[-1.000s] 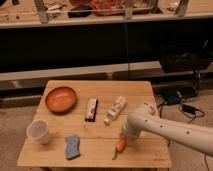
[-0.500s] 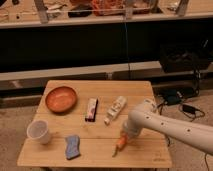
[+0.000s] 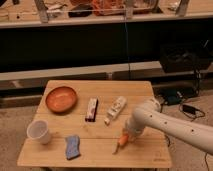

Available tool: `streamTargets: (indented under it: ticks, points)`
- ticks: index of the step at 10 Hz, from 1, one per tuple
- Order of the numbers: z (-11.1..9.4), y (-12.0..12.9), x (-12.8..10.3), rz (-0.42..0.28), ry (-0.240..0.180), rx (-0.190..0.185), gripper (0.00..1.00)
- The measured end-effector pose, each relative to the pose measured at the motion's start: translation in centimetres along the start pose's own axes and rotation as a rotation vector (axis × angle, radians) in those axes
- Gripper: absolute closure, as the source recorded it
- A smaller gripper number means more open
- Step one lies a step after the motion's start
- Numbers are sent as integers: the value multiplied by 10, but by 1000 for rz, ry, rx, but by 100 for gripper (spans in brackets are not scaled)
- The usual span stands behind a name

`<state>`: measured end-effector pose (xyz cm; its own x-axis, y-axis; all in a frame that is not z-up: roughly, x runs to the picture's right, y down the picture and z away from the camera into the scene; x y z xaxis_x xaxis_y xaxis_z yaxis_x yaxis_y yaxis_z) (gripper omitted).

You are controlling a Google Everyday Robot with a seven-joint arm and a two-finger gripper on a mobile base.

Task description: Drag the pepper across the table

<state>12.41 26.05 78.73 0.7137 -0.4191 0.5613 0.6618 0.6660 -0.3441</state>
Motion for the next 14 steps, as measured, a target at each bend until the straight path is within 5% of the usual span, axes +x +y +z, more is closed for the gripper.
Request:
streamTargets:
  ticks: [14]
  points:
    - [-13,5,38,114,6,47,99]
